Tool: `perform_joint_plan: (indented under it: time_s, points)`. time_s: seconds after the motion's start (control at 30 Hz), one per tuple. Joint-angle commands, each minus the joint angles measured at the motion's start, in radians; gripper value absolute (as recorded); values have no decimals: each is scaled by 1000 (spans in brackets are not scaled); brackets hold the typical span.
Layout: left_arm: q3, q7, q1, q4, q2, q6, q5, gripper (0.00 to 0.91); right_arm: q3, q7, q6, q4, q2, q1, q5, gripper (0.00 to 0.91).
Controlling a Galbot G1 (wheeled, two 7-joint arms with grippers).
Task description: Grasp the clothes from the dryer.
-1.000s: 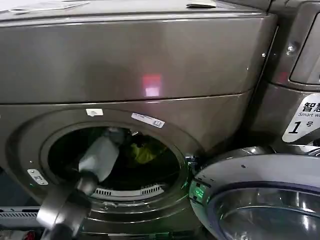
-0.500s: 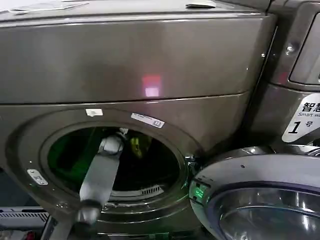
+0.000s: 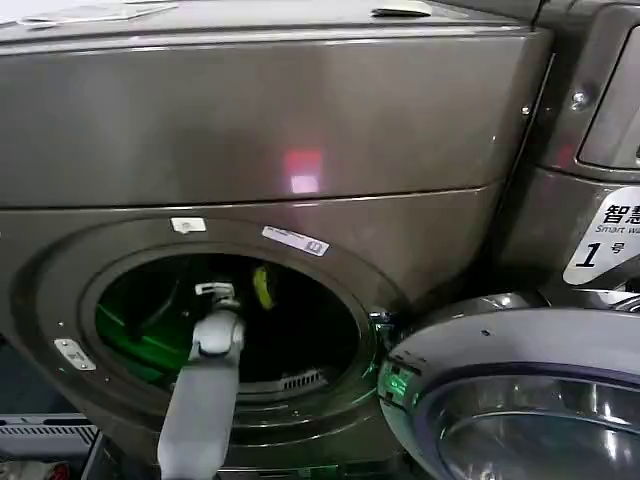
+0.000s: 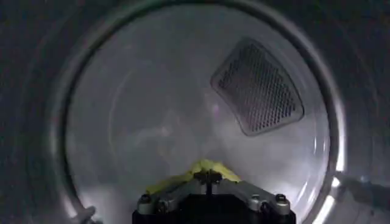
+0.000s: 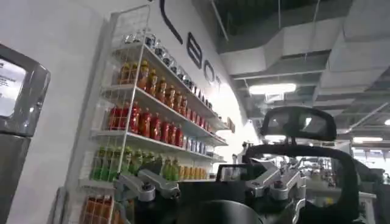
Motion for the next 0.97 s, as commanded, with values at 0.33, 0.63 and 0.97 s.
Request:
perform_joint_plan:
  time_s: [0.33, 0.63, 0.97]
  points:
    - [-2, -44, 109, -142, 0, -88, -23, 0, -1, -1, 37, -4, 7, 1, -9, 907]
    - [9, -41, 92, -128, 3, -81, -26, 0, 20, 4, 18, -5, 8, -5, -15, 907]
    - [17, -39, 80, -116, -8, -76, -27, 0, 26, 0, 13, -7, 7, -10, -15, 907]
